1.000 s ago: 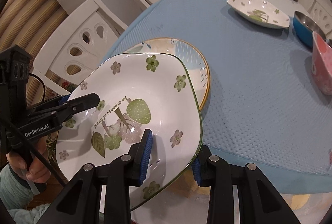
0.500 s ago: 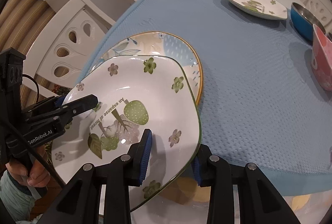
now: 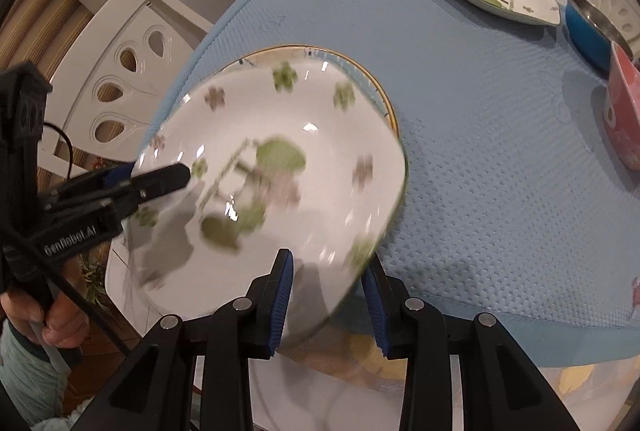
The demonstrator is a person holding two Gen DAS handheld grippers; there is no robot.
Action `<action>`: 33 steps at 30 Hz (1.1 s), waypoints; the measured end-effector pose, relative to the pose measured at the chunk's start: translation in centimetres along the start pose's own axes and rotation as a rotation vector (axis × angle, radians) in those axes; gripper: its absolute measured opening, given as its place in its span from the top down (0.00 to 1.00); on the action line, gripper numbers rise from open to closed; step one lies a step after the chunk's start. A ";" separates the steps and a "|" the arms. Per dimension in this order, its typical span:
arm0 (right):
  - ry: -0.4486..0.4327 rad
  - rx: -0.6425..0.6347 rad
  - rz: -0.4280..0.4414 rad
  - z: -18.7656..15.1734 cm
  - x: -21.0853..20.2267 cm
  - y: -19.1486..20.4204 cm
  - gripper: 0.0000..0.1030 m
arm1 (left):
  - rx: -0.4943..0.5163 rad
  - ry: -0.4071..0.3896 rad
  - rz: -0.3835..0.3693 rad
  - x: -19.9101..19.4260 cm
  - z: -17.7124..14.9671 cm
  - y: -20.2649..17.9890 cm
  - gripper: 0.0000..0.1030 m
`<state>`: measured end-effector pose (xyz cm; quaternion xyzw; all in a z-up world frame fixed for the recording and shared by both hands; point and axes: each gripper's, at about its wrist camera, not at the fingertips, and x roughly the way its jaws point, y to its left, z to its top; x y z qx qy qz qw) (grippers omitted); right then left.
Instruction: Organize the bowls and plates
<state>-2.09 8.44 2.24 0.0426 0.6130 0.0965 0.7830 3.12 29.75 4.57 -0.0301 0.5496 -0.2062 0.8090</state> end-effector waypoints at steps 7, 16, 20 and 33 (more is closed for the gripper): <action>0.020 -0.010 0.033 -0.1 -0.3 0.0 0.66 | 0.017 0.007 0.018 -0.9 1.2 0.5 0.57; 0.067 -0.171 0.034 -1.3 -1.1 2.6 0.66 | 0.073 -0.074 0.086 -2.8 5.0 1.4 0.53; 0.051 -0.159 0.026 -0.8 -2.3 1.9 0.66 | 0.102 -0.103 0.069 -3.2 6.7 1.2 0.53; -0.009 0.056 0.037 3.4 -3.1 -1.1 0.66 | 0.210 -0.144 -0.006 -1.1 13.9 -1.1 0.53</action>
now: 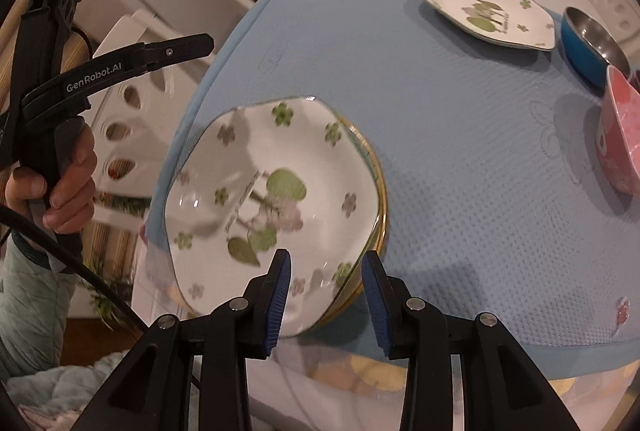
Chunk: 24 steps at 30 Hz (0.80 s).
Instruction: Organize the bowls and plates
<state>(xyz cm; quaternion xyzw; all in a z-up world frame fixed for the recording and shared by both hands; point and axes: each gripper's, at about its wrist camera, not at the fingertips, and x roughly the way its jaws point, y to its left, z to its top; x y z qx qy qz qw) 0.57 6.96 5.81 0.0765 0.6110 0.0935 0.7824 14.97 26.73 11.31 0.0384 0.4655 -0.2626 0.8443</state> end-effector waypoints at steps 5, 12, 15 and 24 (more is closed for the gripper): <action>-0.010 0.062 -0.002 1.3 0.1 -1.0 0.66 | 0.053 -0.009 -0.033 1.1 2.3 -1.1 0.53; -0.140 0.344 0.003 5.3 -0.4 -6.6 0.65 | 0.190 -0.108 -0.043 2.0 8.5 -4.2 0.37; -0.195 0.469 -0.047 7.7 -0.9 -9.5 0.65 | 0.185 -0.085 -0.109 4.0 10.9 -4.9 0.37; -0.321 0.701 -0.102 11.9 -1.0 -15.4 0.38 | 0.192 0.067 -0.208 12.9 14.6 -7.6 0.37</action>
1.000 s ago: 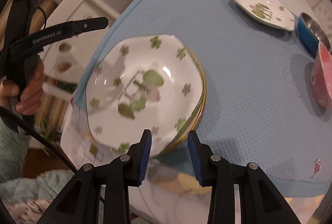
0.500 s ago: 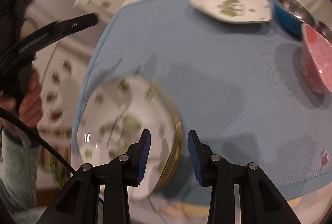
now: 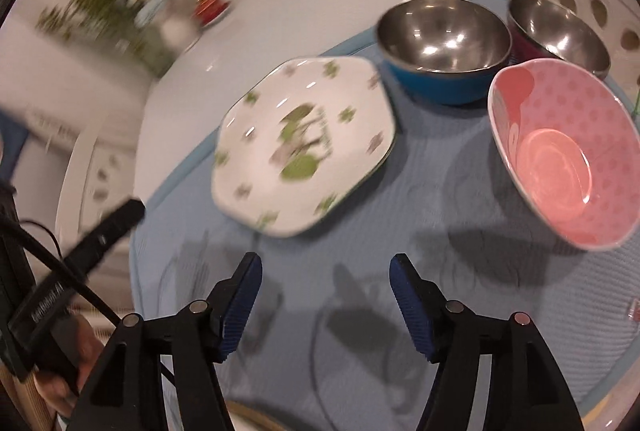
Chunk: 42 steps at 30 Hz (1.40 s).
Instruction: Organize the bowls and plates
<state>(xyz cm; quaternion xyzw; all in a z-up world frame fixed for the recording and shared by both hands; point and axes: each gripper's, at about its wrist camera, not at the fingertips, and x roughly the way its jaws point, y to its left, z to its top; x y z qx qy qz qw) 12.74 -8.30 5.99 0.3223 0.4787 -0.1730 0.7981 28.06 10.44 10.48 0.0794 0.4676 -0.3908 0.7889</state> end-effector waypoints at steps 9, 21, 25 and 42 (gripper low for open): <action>0.058 0.084 -0.044 2.8 5.9 -1.5 0.38 | -0.088 0.100 -0.125 7.0 1.2 2.2 0.41; -0.063 0.019 -0.117 5.7 7.9 0.1 0.44 | -0.057 0.133 -0.144 12.1 2.5 2.7 0.78; -0.086 -0.002 -0.133 5.8 8.1 0.2 0.50 | -0.042 0.104 -0.124 11.9 2.4 3.1 0.86; 0.034 -0.483 0.022 0.6 8.9 5.3 0.53 | -0.140 0.161 -0.152 3.7 -7.3 8.3 0.85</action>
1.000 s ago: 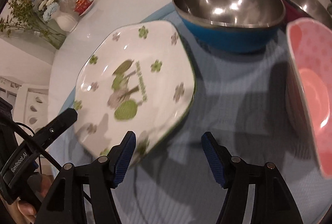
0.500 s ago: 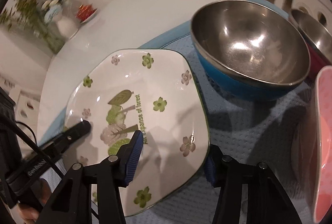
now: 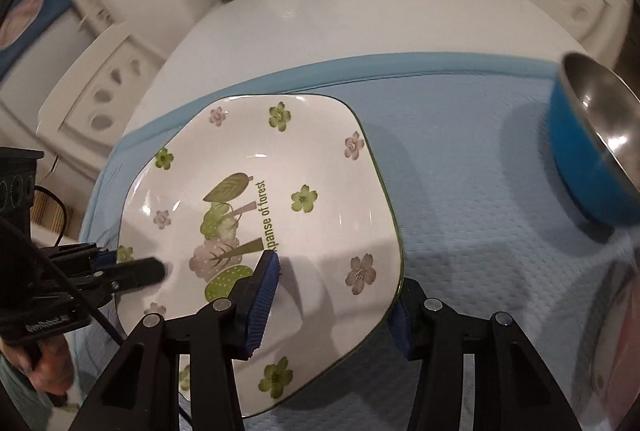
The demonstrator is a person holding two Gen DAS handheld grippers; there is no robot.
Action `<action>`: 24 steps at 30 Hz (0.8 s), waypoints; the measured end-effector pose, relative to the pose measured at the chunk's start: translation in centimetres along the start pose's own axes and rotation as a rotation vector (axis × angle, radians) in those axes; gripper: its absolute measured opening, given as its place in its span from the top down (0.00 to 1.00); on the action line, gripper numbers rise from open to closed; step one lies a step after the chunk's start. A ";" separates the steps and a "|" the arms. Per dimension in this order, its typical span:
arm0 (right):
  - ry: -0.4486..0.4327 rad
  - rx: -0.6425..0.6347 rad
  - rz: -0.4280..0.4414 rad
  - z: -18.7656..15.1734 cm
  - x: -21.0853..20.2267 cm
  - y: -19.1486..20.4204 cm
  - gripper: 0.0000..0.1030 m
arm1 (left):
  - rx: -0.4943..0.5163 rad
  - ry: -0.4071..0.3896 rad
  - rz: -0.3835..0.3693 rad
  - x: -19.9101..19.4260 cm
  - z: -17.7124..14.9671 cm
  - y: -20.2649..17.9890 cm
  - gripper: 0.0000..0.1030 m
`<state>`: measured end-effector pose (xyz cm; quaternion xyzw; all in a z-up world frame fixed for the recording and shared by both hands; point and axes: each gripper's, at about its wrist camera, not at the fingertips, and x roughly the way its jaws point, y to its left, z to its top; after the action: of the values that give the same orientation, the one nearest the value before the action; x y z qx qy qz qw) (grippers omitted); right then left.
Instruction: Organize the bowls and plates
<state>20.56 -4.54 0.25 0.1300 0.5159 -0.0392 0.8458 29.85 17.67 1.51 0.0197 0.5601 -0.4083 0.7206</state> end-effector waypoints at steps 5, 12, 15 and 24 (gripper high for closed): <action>0.014 0.073 0.102 0.2 0.0 -2.1 0.53 | -0.042 -0.051 0.041 0.2 1.4 1.3 0.82; -0.013 0.084 0.126 0.0 -0.2 -2.4 0.53 | -0.104 -0.097 -0.040 1.8 3.9 2.3 0.66; -0.022 0.012 0.063 0.3 0.0 -1.1 0.53 | -0.077 -0.116 -0.022 1.9 4.1 1.4 0.61; -0.053 -0.076 0.079 -0.2 -1.8 -1.0 0.56 | 0.065 -0.173 0.048 -0.8 2.4 -2.0 0.61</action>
<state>19.35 -5.56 1.53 0.1171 0.4888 0.0104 0.8644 30.56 15.63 3.93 0.0213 0.4816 -0.4090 0.7748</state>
